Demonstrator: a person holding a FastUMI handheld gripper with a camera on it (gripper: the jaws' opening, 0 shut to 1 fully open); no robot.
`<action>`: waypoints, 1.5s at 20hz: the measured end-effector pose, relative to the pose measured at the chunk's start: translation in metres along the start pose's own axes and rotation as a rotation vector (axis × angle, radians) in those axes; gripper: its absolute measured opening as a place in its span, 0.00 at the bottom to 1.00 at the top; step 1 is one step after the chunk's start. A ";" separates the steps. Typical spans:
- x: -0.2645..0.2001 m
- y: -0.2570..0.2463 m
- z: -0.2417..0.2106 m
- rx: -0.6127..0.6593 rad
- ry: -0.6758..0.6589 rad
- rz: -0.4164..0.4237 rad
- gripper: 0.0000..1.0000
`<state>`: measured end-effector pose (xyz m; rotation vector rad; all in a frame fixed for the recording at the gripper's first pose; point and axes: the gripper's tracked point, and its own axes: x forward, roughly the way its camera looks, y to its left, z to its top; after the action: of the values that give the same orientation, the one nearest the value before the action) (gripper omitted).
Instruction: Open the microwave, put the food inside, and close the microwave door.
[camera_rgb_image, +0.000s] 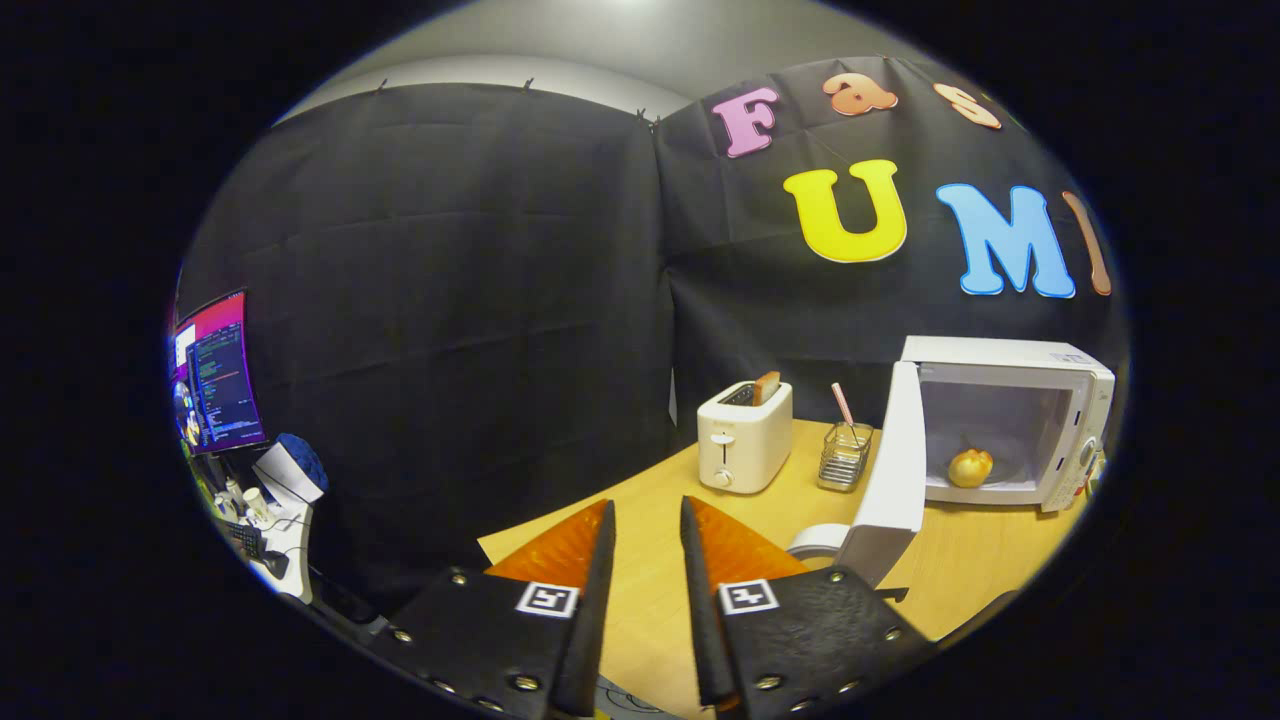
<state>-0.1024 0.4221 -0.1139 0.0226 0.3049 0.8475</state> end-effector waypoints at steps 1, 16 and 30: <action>0.005 -0.007 -0.012 0.007 0.032 -0.021 0.15; -0.002 -0.071 -0.062 0.071 0.181 -0.128 0.05; -0.038 -0.214 -0.045 0.136 0.146 -0.386 0.05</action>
<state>0.0185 0.2472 -0.1775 0.0275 0.4859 0.4454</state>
